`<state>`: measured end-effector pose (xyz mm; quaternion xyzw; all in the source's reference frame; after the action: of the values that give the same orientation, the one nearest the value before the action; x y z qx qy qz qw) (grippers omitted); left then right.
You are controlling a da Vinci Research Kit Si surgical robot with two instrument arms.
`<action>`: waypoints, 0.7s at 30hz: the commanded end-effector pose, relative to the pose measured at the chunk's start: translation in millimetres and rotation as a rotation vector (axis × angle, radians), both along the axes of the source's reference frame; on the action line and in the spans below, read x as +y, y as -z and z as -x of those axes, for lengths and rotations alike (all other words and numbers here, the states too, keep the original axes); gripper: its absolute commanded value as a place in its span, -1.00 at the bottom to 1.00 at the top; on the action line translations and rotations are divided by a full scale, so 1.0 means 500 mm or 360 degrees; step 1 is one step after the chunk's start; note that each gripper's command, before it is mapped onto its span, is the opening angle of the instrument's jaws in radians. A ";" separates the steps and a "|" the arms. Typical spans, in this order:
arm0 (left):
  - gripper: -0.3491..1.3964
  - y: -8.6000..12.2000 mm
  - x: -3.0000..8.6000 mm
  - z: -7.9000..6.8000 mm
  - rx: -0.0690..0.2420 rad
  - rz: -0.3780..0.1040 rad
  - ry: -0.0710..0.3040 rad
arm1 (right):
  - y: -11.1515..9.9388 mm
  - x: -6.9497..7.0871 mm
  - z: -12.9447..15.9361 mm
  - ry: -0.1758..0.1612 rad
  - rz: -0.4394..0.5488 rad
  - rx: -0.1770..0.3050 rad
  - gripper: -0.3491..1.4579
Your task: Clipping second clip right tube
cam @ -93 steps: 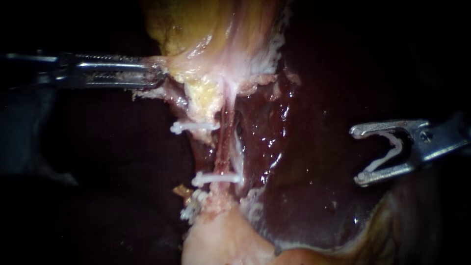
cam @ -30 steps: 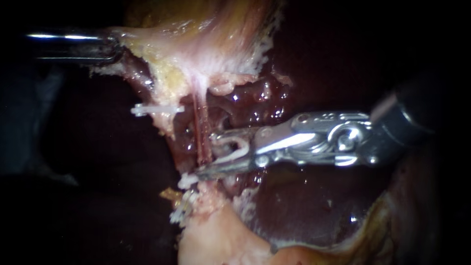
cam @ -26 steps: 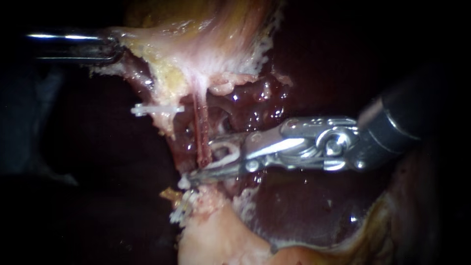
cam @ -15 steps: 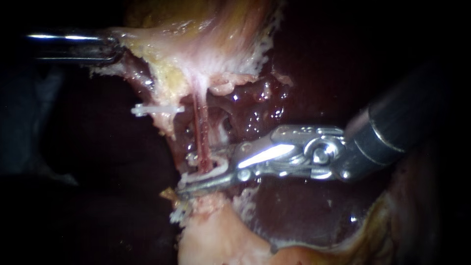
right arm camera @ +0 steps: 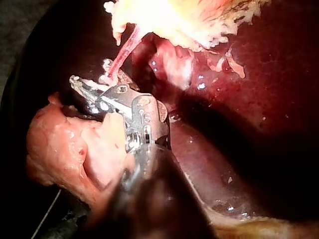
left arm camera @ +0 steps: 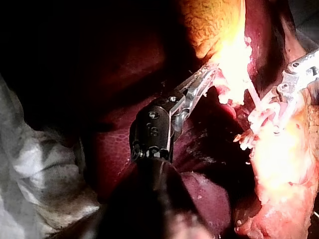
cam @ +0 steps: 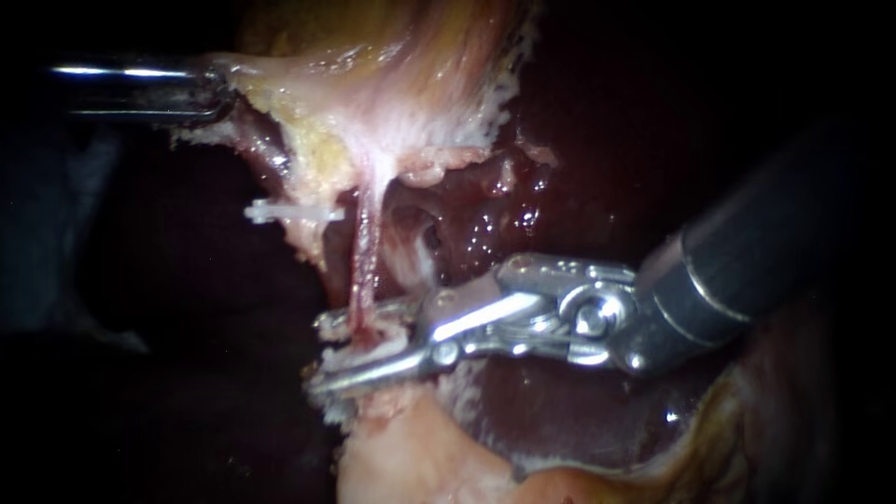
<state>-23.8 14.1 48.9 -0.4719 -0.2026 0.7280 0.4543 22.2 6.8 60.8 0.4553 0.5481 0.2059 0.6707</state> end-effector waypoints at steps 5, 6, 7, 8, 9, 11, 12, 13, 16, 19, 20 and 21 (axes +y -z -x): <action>-1.00 0.0000 0.0000 0.0000 0.0000 0.0000 0.0000 | 0.0038 -0.0017 -0.0007 0.0059 -0.0012 0.0075 -0.14; -1.00 0.0000 0.0000 0.0000 0.0000 0.0000 0.0000 | 0.0045 -0.0018 -0.0008 0.0058 -0.0012 0.0081 -0.15; -1.00 0.0000 0.0000 0.0000 0.0000 0.0000 0.0000 | 0.0048 -0.0018 -0.0009 0.0059 -0.0012 0.0083 -0.16; -1.00 0.0000 0.0000 0.0000 0.0000 0.0000 0.0000 | 0.0051 -0.0017 -0.0009 0.0059 -0.0011 0.0083 -0.16; -1.00 0.0000 0.0000 0.0000 0.0000 0.0000 0.0000 | 0.0053 -0.0014 -0.0009 0.0050 -0.0009 0.0080 -0.18; -1.00 0.0000 0.0000 0.0000 0.0000 0.0000 0.0000 | 0.0053 -0.0009 -0.0008 0.0049 -0.0011 0.0079 -0.23; -1.00 0.0000 0.0000 0.0000 0.0000 0.0000 0.0000 | 0.0051 -0.0006 -0.0005 0.0044 -0.0011 0.0077 -0.27; -1.00 0.0000 0.0000 0.0000 0.0000 0.0000 0.0000 | 0.0049 -0.0004 -0.0004 0.0039 -0.0011 0.0074 -0.31; -1.00 0.0000 0.0000 0.0000 0.0000 0.0000 0.0000 | 0.0039 0.0003 0.0003 0.0027 -0.0008 0.0067 -0.43; -1.00 0.0000 0.0000 0.0000 0.0000 0.0000 0.0000 | 0.0030 0.0009 0.0010 0.0022 -0.0007 0.0064 -0.59; -1.00 0.0000 0.0000 0.0000 0.0000 0.0000 0.0000 | 0.0028 0.0011 0.0012 0.0022 -0.0007 0.0064 -0.63; -1.00 0.0000 0.0000 0.0000 0.0000 0.0000 0.0000 | 0.0026 0.0011 0.0014 0.0023 -0.0006 0.0064 -0.67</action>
<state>-23.8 14.1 48.9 -0.4719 -0.2027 0.7280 0.4541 21.4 7.5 59.5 0.4647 0.5579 0.1928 0.6600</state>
